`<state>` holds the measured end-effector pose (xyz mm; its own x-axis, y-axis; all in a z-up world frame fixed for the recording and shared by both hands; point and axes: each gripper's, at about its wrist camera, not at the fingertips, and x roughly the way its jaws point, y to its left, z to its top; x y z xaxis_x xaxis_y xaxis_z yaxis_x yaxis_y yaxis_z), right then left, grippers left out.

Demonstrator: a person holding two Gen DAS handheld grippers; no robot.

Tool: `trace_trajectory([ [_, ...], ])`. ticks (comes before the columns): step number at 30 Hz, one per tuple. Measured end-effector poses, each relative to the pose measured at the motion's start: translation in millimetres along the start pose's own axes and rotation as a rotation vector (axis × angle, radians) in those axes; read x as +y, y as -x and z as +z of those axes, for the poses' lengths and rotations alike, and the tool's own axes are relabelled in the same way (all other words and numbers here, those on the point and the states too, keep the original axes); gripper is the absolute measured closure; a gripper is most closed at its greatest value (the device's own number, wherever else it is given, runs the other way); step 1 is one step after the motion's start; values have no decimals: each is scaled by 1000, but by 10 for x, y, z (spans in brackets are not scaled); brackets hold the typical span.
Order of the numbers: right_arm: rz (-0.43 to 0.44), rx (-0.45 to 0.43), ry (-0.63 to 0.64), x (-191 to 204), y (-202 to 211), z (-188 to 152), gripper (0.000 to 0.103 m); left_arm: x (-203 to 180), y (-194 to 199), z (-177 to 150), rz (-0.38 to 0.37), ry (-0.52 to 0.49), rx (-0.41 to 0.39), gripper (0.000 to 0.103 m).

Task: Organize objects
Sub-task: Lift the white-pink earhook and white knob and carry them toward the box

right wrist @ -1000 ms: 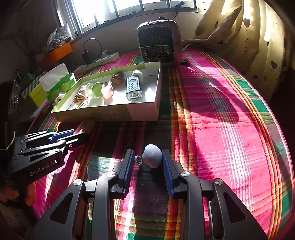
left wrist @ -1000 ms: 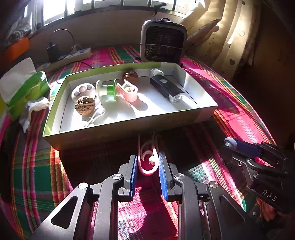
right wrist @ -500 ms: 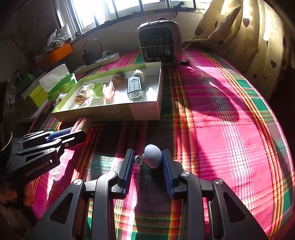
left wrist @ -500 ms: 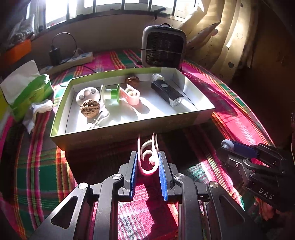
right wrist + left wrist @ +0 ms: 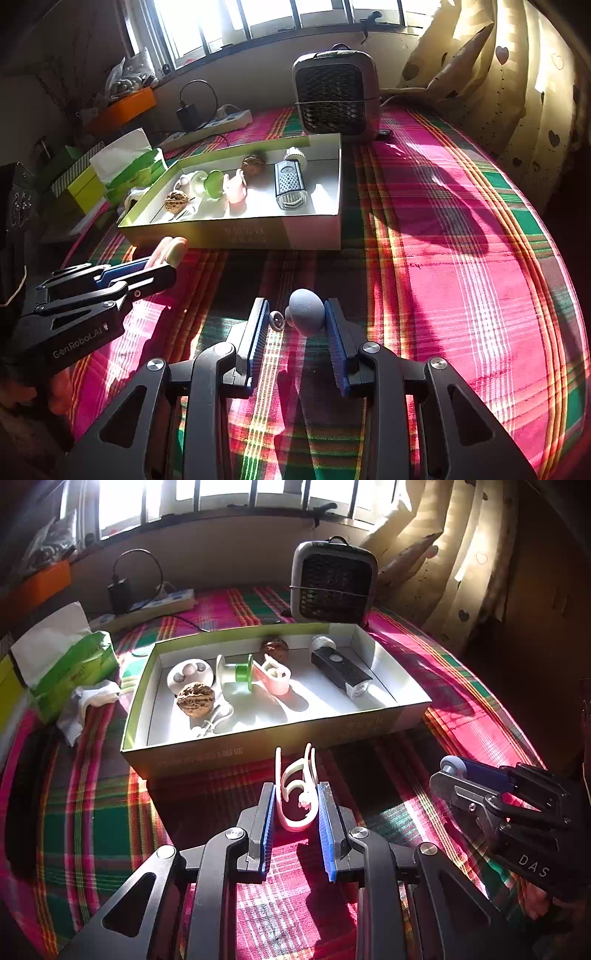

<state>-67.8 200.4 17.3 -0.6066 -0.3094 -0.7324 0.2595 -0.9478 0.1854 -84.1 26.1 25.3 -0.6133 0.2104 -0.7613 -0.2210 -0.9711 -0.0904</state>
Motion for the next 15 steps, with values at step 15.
trace_trajectory([
  [15,24,-35,55,191,-5,187,71,126,118,76,4,24,-31,84],
])
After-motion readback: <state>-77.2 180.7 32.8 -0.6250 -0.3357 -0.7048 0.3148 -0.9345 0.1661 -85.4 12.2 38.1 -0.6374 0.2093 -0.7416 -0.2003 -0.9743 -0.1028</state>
